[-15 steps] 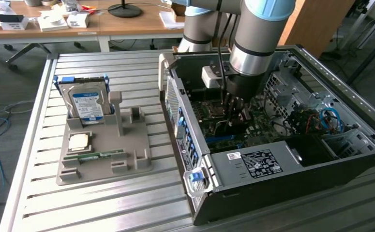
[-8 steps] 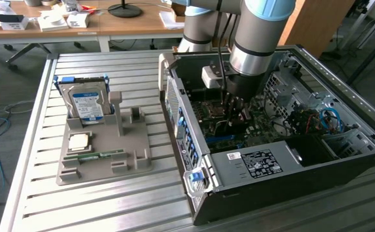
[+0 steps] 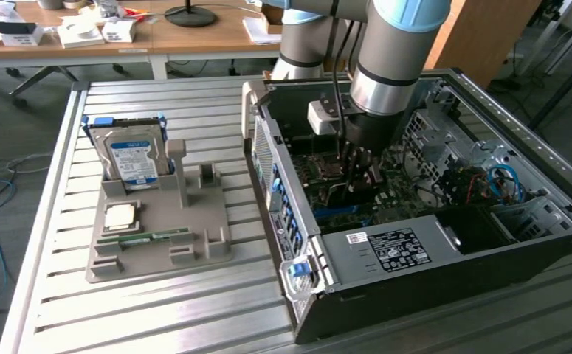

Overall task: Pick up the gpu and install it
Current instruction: 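Insert the gpu into the slot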

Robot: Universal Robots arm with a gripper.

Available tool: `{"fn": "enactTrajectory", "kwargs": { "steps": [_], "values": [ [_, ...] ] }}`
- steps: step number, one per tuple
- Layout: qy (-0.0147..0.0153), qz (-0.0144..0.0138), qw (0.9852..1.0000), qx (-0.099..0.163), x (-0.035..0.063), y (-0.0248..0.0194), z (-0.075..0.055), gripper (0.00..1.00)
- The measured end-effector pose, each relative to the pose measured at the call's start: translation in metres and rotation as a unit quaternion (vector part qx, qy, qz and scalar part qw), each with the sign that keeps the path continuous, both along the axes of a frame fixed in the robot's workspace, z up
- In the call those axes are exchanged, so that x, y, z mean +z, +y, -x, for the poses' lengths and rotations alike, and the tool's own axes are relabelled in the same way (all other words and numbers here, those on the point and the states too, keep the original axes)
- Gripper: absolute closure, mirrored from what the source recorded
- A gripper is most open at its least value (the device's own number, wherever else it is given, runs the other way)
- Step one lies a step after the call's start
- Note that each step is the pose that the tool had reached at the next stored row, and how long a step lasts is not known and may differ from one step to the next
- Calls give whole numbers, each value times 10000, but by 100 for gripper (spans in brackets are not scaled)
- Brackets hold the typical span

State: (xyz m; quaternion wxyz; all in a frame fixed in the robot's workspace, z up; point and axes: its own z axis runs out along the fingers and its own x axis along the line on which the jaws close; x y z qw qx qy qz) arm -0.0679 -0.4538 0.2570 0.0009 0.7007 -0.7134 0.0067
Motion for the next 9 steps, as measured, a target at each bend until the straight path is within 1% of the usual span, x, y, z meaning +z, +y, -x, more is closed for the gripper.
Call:
{"fn": "enactTrajectory", "kwargs": {
  "steps": [9],
  "values": [
    [0, -2, 10000, 28, 0, -1, 1, 74]
  ]
}}
